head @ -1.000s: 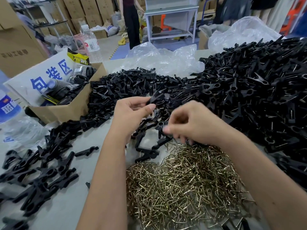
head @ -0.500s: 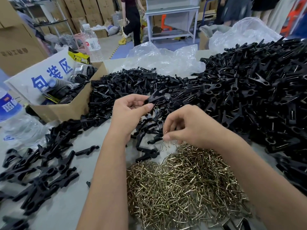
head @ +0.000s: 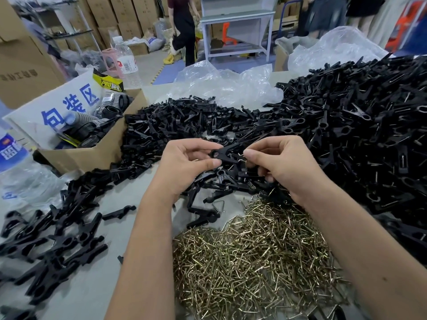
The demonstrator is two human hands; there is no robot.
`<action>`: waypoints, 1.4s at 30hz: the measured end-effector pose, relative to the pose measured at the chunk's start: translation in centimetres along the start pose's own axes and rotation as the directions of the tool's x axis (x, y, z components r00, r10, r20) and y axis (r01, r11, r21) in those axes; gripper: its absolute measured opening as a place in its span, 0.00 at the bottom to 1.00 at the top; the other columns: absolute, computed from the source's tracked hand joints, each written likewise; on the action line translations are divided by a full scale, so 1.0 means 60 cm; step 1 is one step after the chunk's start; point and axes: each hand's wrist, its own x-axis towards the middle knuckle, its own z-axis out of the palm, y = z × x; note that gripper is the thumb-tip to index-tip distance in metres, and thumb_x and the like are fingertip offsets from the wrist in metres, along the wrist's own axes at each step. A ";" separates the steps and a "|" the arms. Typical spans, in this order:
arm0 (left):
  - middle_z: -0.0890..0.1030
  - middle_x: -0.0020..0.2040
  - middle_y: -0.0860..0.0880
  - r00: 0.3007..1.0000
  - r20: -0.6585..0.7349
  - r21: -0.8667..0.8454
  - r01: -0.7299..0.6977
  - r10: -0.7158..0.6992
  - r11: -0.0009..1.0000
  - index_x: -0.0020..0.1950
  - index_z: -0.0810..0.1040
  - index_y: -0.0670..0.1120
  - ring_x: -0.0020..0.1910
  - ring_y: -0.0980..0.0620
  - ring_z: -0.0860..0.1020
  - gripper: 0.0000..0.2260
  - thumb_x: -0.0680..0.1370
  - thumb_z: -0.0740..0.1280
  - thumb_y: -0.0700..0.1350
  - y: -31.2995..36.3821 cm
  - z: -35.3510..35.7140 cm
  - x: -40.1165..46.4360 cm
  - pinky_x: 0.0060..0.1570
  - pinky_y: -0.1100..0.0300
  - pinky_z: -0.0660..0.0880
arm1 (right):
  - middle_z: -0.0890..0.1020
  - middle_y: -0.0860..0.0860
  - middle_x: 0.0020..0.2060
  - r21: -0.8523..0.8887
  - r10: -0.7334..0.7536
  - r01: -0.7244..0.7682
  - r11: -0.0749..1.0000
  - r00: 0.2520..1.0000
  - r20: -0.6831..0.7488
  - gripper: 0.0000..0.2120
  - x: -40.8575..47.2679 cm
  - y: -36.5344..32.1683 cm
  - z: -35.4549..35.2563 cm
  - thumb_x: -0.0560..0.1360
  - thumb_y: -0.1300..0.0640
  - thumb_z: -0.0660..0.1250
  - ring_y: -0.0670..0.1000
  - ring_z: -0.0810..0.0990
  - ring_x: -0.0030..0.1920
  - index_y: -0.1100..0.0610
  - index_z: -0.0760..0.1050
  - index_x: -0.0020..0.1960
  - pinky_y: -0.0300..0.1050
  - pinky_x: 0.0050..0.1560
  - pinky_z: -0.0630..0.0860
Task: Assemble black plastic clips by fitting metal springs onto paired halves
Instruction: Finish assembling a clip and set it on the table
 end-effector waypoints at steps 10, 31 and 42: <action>0.80 0.33 0.50 0.999 -0.015 0.046 0.036 -0.036 0.998 0.49 0.89 0.53 0.36 0.56 0.78 0.14 0.70 0.81 0.36 -0.001 -0.004 -0.001 0.48 0.62 0.79 | 0.86 0.47 0.39 -0.795 -0.216 0.284 0.536 0.957 0.196 0.07 0.003 -0.026 -0.029 0.77 0.61 0.73 0.47 0.82 0.40 0.50 0.88 0.46 0.40 0.45 0.79; 0.84 0.36 0.52 0.997 0.080 -0.065 -0.008 0.014 0.998 0.50 0.89 0.48 0.37 0.55 0.80 0.14 0.67 0.82 0.37 0.009 0.023 0.000 0.43 0.63 0.78 | 0.85 0.57 0.31 0.138 -0.021 0.039 0.990 0.991 -0.132 0.06 0.000 -0.007 0.016 0.71 0.65 0.80 0.51 0.83 0.28 0.60 0.84 0.40 0.38 0.30 0.78; 0.84 0.37 0.52 0.991 0.118 -0.169 -0.037 0.058 0.985 0.48 0.89 0.49 0.39 0.54 0.80 0.14 0.65 0.81 0.39 0.014 0.024 -0.004 0.44 0.62 0.79 | 0.83 0.54 0.33 0.407 0.102 -0.136 0.903 0.989 0.103 0.13 -0.007 -0.014 0.007 0.60 0.55 0.82 0.47 0.77 0.26 0.57 0.80 0.37 0.35 0.24 0.71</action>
